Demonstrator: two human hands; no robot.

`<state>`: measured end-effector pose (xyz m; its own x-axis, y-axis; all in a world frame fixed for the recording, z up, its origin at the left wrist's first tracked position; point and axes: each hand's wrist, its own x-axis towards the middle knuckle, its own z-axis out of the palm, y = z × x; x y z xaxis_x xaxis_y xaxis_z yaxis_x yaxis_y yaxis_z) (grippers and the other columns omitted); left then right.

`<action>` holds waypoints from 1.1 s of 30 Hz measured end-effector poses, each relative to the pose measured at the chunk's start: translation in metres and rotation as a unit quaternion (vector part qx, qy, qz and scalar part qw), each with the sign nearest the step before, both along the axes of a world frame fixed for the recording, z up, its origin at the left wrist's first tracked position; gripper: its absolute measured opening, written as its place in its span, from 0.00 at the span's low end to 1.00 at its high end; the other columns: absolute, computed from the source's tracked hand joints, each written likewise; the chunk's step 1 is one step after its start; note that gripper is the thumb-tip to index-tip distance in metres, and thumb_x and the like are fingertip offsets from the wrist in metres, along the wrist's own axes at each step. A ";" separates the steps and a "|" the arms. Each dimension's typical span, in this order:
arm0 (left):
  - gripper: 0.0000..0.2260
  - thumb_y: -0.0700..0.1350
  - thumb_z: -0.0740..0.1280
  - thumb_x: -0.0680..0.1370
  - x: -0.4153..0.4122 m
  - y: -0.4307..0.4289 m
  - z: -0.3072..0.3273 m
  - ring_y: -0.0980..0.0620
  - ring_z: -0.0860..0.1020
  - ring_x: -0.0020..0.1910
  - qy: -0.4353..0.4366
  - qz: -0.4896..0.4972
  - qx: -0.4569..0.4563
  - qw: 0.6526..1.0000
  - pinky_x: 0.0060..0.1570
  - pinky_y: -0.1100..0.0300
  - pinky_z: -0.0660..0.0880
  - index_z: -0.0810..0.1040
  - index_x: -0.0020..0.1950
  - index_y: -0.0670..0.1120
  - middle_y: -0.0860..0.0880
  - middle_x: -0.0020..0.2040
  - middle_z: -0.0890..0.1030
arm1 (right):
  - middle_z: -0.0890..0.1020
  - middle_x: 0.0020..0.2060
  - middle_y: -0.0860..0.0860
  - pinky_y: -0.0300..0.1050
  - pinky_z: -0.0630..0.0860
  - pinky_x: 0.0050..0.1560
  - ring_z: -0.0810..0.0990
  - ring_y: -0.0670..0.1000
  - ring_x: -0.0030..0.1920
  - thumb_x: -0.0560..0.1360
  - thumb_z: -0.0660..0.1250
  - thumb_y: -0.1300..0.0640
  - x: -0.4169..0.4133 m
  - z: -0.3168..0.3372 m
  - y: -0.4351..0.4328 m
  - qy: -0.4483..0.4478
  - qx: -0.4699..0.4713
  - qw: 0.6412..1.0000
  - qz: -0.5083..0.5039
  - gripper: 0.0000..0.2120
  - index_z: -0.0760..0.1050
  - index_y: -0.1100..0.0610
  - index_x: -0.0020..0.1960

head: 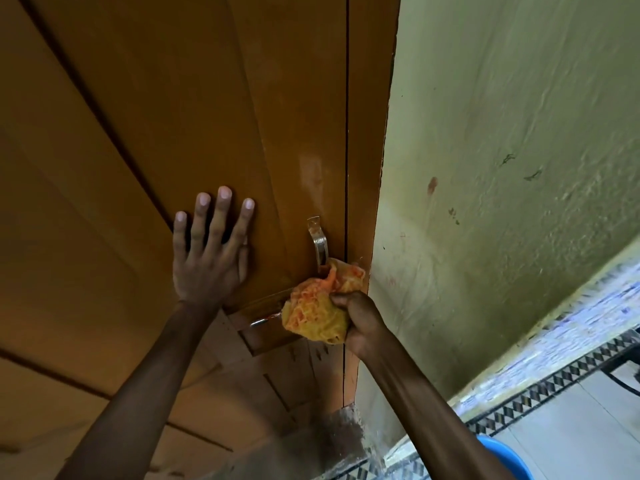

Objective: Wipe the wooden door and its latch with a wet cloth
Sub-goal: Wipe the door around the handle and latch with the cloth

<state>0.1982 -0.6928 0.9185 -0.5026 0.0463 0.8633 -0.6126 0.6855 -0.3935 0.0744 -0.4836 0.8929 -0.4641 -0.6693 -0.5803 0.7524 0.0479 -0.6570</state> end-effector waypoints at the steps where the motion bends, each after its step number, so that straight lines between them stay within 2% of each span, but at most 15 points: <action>1: 0.26 0.51 0.58 0.84 -0.001 -0.001 0.000 0.44 0.50 0.81 -0.001 -0.001 -0.001 1.000 0.78 0.43 0.51 0.61 0.81 0.49 0.45 0.83 0.50 | 0.81 0.45 0.54 0.48 0.78 0.41 0.80 0.55 0.44 0.79 0.60 0.63 0.000 0.000 -0.001 0.004 0.002 1.000 -0.003 0.10 0.75 0.56 0.58; 5: 0.26 0.51 0.58 0.83 0.001 0.001 -0.006 0.44 0.50 0.81 -0.003 0.005 -0.002 1.000 0.78 0.43 0.52 0.60 0.81 0.49 0.45 0.83 0.50 | 0.83 0.47 0.55 0.51 0.80 0.46 0.82 0.56 0.47 0.79 0.61 0.63 0.004 -0.008 0.005 0.016 0.004 1.000 0.006 0.09 0.77 0.55 0.54; 9: 0.26 0.51 0.58 0.83 0.000 -0.001 -0.002 0.44 0.50 0.81 -0.007 -0.003 0.001 1.000 0.78 0.43 0.52 0.60 0.81 0.50 0.45 0.83 0.50 | 0.82 0.46 0.55 0.49 0.78 0.42 0.80 0.55 0.45 0.79 0.60 0.64 0.001 -0.005 -0.003 -0.005 0.002 1.000 -0.009 0.09 0.75 0.56 0.55; 13: 0.26 0.51 0.58 0.83 0.000 0.002 -0.008 0.44 0.50 0.81 -0.004 0.001 0.003 1.000 0.78 0.43 0.52 0.61 0.81 0.49 0.45 0.83 0.50 | 0.83 0.46 0.55 0.51 0.79 0.44 0.82 0.56 0.47 0.78 0.62 0.63 0.008 -0.011 0.012 -0.007 -0.006 1.000 -0.004 0.07 0.77 0.54 0.52; 15: 0.26 0.51 0.58 0.83 0.001 0.005 -0.009 0.44 0.50 0.81 -0.002 -0.003 0.006 1.000 0.78 0.44 0.51 0.61 0.81 0.49 0.45 0.83 0.50 | 0.83 0.44 0.55 0.52 0.78 0.44 0.81 0.55 0.45 0.79 0.61 0.65 0.006 -0.010 0.012 -0.024 -0.014 1.000 -0.013 0.08 0.77 0.55 0.50; 17: 0.25 0.51 0.58 0.83 0.000 0.003 -0.006 0.44 0.50 0.81 0.000 -0.003 0.002 1.000 0.79 0.44 0.51 0.61 0.81 0.49 0.45 0.83 0.50 | 0.81 0.43 0.55 0.51 0.78 0.43 0.80 0.54 0.42 0.80 0.59 0.66 0.001 -0.005 0.001 -0.019 0.001 1.000 -0.015 0.09 0.76 0.58 0.53; 20: 0.25 0.51 0.58 0.83 -0.001 0.001 -0.004 0.45 0.49 0.81 0.001 0.002 0.004 1.000 0.78 0.44 0.51 0.62 0.81 0.49 0.45 0.83 0.50 | 0.81 0.47 0.55 0.49 0.79 0.41 0.81 0.55 0.45 0.79 0.59 0.66 0.000 -0.005 -0.006 0.001 0.006 1.000 -0.020 0.15 0.74 0.58 0.64; 24: 0.25 0.51 0.58 0.83 0.002 0.003 -0.007 0.45 0.48 0.81 -0.002 0.002 0.007 1.000 0.78 0.44 0.52 0.61 0.81 0.49 0.45 0.83 0.49 | 0.83 0.45 0.55 0.49 0.81 0.41 0.82 0.54 0.45 0.79 0.59 0.67 0.004 -0.009 0.008 -0.016 -0.007 1.000 -0.020 0.12 0.77 0.58 0.59; 26: 0.26 0.51 0.58 0.83 0.001 0.004 -0.004 0.45 0.48 0.81 -0.003 -0.002 0.008 1.000 0.78 0.44 0.52 0.61 0.81 0.49 0.45 0.83 0.49 | 0.82 0.46 0.56 0.54 0.79 0.46 0.81 0.58 0.49 0.78 0.59 0.68 0.000 -0.008 0.004 -0.044 -0.011 0.999 -0.024 0.13 0.76 0.59 0.59; 29: 0.25 0.51 0.58 0.83 0.001 0.002 -0.002 0.45 0.48 0.81 0.000 0.005 0.008 1.000 0.78 0.44 0.53 0.61 0.81 0.49 0.45 0.83 0.49 | 0.80 0.46 0.58 0.60 0.74 0.54 0.77 0.63 0.60 0.78 0.59 0.69 -0.003 -0.003 -0.001 -0.052 0.015 0.998 -0.026 0.12 0.76 0.59 0.55; 33: 0.25 0.51 0.58 0.83 0.003 0.003 -0.002 0.45 0.48 0.81 -0.003 0.003 0.012 1.000 0.78 0.43 0.52 0.61 0.81 0.49 0.45 0.83 0.48 | 0.80 0.48 0.58 0.56 0.77 0.43 0.80 0.60 0.48 0.76 0.64 0.65 -0.003 0.004 0.004 -0.040 0.032 0.999 -0.017 0.18 0.74 0.59 0.65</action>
